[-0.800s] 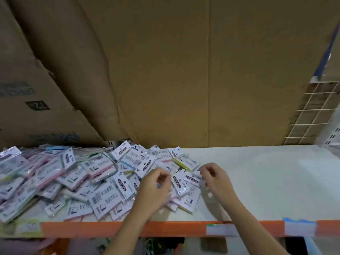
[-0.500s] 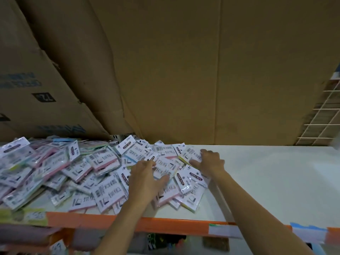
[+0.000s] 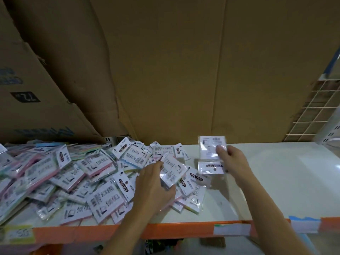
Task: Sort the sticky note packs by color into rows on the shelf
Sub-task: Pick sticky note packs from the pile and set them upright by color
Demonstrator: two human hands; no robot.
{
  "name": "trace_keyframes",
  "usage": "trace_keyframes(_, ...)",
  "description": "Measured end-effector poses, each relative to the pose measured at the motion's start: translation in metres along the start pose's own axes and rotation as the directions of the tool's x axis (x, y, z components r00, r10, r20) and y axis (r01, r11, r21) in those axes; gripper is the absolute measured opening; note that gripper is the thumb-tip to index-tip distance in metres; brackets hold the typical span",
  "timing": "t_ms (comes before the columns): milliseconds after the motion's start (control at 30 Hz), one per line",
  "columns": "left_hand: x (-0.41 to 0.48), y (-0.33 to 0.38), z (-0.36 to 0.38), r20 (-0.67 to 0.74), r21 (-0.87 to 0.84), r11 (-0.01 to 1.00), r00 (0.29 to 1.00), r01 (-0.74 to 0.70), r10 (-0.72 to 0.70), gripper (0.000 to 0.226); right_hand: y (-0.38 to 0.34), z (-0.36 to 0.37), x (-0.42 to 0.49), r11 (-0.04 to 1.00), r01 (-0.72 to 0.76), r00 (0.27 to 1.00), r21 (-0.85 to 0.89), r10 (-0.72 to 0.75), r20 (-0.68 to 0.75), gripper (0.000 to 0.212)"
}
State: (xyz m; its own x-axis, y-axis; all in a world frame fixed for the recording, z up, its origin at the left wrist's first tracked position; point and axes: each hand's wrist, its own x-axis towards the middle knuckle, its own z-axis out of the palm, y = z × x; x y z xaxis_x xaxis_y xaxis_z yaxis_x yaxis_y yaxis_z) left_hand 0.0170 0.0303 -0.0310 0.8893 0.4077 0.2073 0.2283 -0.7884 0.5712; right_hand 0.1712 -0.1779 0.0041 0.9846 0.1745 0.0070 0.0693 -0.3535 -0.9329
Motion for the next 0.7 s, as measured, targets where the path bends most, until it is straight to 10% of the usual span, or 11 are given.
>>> trace_keyframes(100, -0.003, 0.006, 0.005, -0.009, -0.032, 0.993, 0.993, -0.117, 0.116, 0.079, -0.006, 0.012, -0.022, 0.963, -0.162, 0.949, 0.214, 0.093, 0.3, 0.032)
trace_keyframes(333, -0.006, 0.013, 0.01, 0.021, -0.076, 0.941, 0.943, -0.329, 0.332, 0.075, 0.002, 0.031, -0.039, 0.924, -0.313, 0.884, 0.222, 0.198, 0.423, 0.034)
trace_keyframes(533, -0.012, 0.001, 0.014, 0.2, 0.137, 0.971, 0.966, -0.196, 0.166, 0.111, 0.017, 0.019, -0.046, 0.898, -0.32, 0.929, 0.303, 0.235, 0.286, 0.033)
trace_keyframes(700, -0.012, -0.004, 0.005, 0.185, 0.258, 0.956, 0.978, -0.141, 0.095, 0.093, 0.032, 0.007, -0.053, 0.892, -0.343, 0.928, 0.295, 0.275, 0.25, 0.027)
